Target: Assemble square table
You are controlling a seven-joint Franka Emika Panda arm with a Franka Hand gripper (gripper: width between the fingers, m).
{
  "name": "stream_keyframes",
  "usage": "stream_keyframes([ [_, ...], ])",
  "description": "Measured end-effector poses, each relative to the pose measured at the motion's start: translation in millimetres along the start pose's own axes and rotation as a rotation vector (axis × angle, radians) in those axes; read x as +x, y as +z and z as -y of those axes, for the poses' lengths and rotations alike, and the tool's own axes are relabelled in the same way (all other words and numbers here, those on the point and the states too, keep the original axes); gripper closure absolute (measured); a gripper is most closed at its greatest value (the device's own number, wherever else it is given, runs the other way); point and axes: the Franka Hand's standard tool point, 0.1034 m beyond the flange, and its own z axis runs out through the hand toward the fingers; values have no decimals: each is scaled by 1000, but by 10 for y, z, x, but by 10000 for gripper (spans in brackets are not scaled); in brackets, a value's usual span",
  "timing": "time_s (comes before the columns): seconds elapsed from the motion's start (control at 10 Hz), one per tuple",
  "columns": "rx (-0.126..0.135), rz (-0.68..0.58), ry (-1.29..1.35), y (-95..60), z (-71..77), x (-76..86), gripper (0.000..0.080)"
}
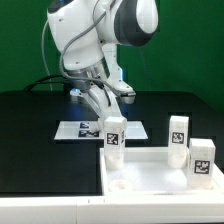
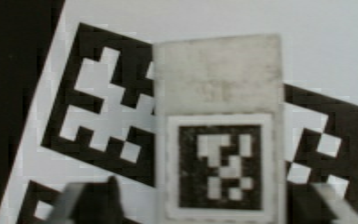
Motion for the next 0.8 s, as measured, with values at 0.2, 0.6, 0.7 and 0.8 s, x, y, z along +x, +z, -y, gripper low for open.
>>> stream_keyframes([
  [0.2,0,0,0,0,2,1,516],
  [0.6,31,-2,-9,-312,274,351,515],
  [0.7,42,14,8,-365,295,335,515],
  [0.8,36,12,13,-340,278,335,515],
])
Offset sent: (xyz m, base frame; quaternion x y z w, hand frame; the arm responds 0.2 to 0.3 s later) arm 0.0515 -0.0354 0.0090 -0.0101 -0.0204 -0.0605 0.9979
